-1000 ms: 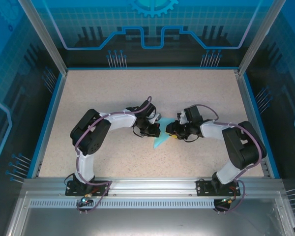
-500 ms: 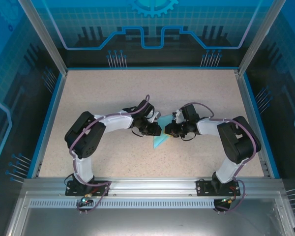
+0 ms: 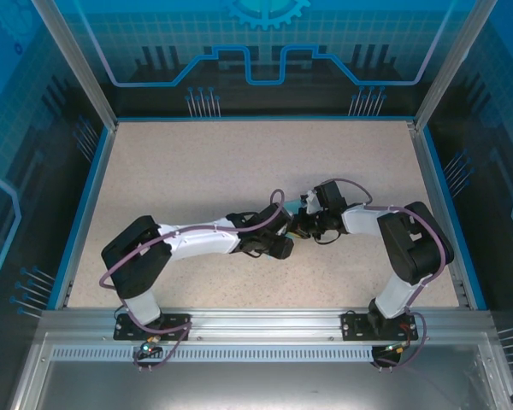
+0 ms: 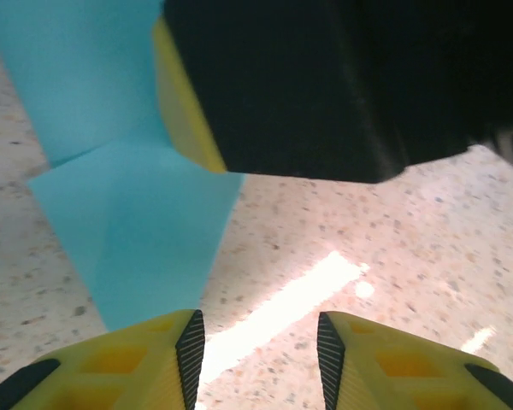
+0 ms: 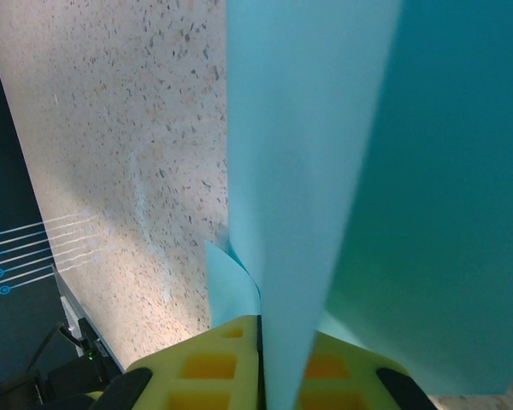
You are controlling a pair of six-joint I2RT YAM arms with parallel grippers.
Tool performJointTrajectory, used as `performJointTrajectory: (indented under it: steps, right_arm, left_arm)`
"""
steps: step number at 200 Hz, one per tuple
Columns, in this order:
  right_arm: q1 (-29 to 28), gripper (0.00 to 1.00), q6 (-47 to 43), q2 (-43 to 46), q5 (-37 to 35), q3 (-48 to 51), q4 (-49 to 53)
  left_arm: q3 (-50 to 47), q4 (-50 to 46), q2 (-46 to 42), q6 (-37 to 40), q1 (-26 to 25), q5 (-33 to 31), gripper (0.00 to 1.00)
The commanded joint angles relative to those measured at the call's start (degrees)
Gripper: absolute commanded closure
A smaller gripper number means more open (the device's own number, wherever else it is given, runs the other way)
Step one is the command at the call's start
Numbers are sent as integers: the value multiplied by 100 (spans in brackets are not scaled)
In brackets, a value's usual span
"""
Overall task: Fold a paper plane with a square sheet of paper (pick it up from the middle)
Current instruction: Third fold the triangle at the center of the table.
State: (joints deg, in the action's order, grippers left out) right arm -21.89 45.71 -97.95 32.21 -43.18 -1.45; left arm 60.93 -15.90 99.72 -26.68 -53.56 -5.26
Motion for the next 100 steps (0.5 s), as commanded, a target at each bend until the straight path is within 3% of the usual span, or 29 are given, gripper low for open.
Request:
performJointTrajectory:
  steps: [1,100]
  right_arm:
    - [-101,91,131,44,106,4,-75]
    - [-95,90,157,170,143,-24,40]
  left_arm:
    - [-111,-76,139,-349,-157,-1173,56]
    - [-34,119,534,-565,-567,-1869,56]
